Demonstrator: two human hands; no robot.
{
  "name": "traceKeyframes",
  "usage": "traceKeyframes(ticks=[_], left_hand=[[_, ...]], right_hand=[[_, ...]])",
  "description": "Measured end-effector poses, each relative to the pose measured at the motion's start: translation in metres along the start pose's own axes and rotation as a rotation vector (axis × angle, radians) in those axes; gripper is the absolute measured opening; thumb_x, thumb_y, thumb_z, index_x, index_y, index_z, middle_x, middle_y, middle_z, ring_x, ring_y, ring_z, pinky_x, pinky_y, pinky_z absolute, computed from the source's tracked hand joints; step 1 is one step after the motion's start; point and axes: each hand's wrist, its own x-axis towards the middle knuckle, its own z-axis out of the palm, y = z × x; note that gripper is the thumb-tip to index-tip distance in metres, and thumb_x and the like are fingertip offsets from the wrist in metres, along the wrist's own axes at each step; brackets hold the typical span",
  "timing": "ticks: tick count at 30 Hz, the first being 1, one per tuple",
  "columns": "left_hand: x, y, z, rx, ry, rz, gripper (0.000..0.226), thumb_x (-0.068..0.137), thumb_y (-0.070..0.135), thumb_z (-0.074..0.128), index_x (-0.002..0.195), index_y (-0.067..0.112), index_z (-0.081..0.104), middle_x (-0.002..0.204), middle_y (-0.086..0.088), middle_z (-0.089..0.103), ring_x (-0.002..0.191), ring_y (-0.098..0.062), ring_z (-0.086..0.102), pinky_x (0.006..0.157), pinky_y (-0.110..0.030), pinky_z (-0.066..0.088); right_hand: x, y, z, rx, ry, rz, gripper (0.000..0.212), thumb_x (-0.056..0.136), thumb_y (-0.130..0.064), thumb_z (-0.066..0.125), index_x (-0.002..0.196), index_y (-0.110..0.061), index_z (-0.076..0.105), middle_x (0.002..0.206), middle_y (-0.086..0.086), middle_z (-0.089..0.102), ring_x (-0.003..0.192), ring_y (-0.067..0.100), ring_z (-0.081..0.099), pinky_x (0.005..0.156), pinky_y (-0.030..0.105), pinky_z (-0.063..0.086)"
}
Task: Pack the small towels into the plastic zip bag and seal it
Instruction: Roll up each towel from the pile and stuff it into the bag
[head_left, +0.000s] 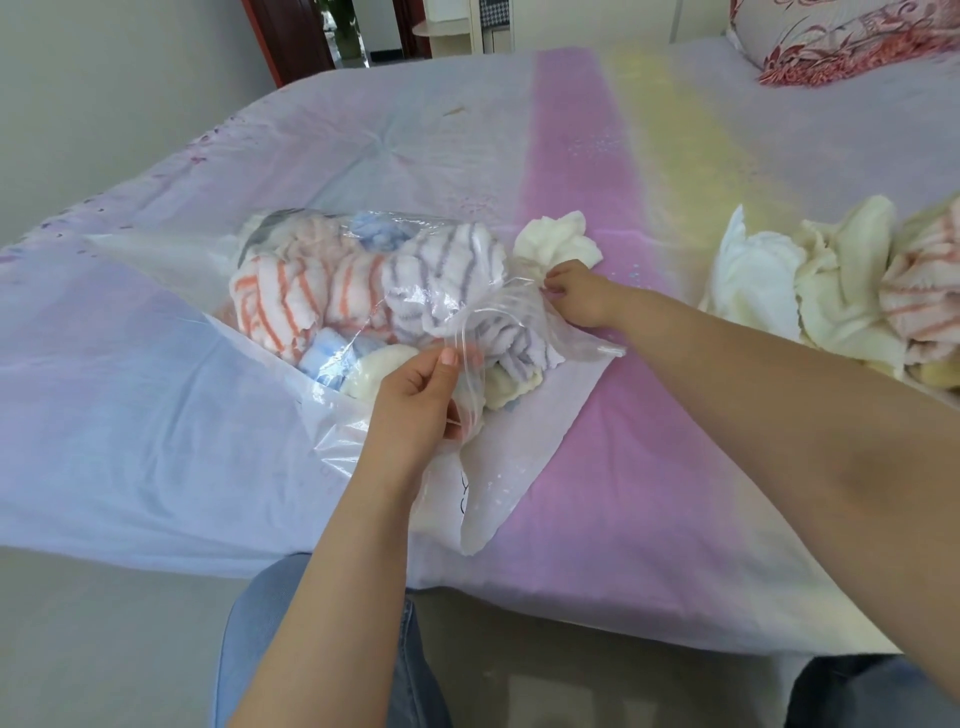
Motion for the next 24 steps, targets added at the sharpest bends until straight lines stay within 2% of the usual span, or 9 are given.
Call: traceKeyframes(ticks=[3,6,9,12,15,18,20,22,24], left_hand=[[-0.003,0.001,0.000,-0.008,-0.007,0.004,0.032,0.102,0.031,0.049,0.100,0.007,0.071,0.072,-0.015,0.049,0.064,-0.022,0.043,0.051,-0.024,0.036],[0.001,-0.001,-0.001,-0.011,-0.001,0.003,0.035,0.102,0.031,0.049,0.101,0.002,0.068,0.072,-0.015,0.048,0.064,-0.022,0.041,0.049,-0.021,0.035],[0.007,-0.002,-0.002,-0.020,0.001,0.010,0.031,0.102,0.029,0.048,0.099,0.011,0.073,0.064,-0.015,0.047,0.053,-0.018,0.043,0.045,-0.015,0.034],[0.010,-0.004,-0.003,-0.036,0.000,0.013,0.031,0.102,0.028,0.047,0.097,0.014,0.075,0.051,-0.004,0.052,0.045,-0.012,0.045,0.042,-0.013,0.034],[0.011,-0.003,-0.003,-0.044,-0.002,0.007,0.031,0.102,0.029,0.048,0.095,0.013,0.074,0.051,-0.001,0.056,0.044,-0.010,0.047,0.042,-0.013,0.035],[0.006,-0.002,-0.002,-0.045,0.005,0.015,0.032,0.101,0.031,0.049,0.094,0.012,0.074,0.057,-0.006,0.057,0.050,-0.016,0.049,0.047,-0.018,0.039],[0.002,0.000,0.000,-0.047,0.008,0.024,0.034,0.101,0.033,0.050,0.096,0.007,0.071,0.067,-0.014,0.054,0.059,-0.020,0.046,0.055,-0.026,0.039],[-0.004,0.003,0.002,-0.035,0.020,0.048,0.034,0.101,0.034,0.050,0.095,0.009,0.072,0.067,-0.016,0.051,0.058,-0.020,0.045,0.052,-0.024,0.038],[-0.010,0.006,0.003,-0.029,0.030,0.074,0.033,0.101,0.032,0.050,0.094,0.009,0.072,0.065,-0.016,0.048,0.057,-0.020,0.044,0.050,-0.023,0.037]], right_hand=[[0.001,-0.002,-0.001,0.007,0.014,0.001,0.040,0.097,-0.024,0.048,0.135,-0.012,0.052,0.154,0.004,0.018,0.142,0.022,0.024,0.118,0.032,0.015],[0.011,0.002,0.002,0.025,-0.087,-0.011,0.044,0.098,-0.032,0.044,0.141,-0.020,0.045,0.156,-0.011,0.016,0.148,0.023,-0.003,0.119,0.041,0.004],[0.024,0.000,0.005,0.084,-0.149,0.067,0.062,0.098,-0.034,0.044,0.152,-0.019,0.017,0.162,-0.006,0.005,0.147,0.020,0.004,0.120,0.039,0.005],[0.031,-0.003,0.007,0.033,-0.151,0.119,0.060,0.098,-0.041,0.039,0.149,-0.012,0.026,0.161,0.006,0.006,0.148,0.023,-0.003,0.120,0.036,-0.003],[0.024,0.000,0.008,0.055,-0.093,0.087,0.067,0.095,-0.043,0.043,0.150,-0.010,0.023,0.161,0.004,0.001,0.146,0.021,0.007,0.120,0.038,0.010],[-0.002,0.000,0.000,0.222,0.051,0.088,0.053,0.098,-0.030,0.042,0.146,-0.009,0.032,0.160,0.004,0.003,0.144,0.021,0.019,0.115,0.035,0.024],[-0.029,-0.006,-0.010,0.471,0.148,0.125,0.042,0.098,-0.022,0.040,0.137,-0.006,0.041,0.151,0.007,0.026,0.122,0.031,0.050,0.087,0.036,0.051],[-0.072,-0.016,-0.019,0.698,0.232,0.108,0.032,0.098,-0.020,0.039,0.127,-0.011,0.048,0.134,0.008,0.046,0.098,0.029,0.063,0.064,0.031,0.053],[-0.125,-0.026,-0.025,0.768,0.360,0.061,0.029,0.097,-0.020,0.038,0.123,-0.017,0.051,0.133,-0.003,0.044,0.105,0.019,0.060,0.083,0.038,0.052]])
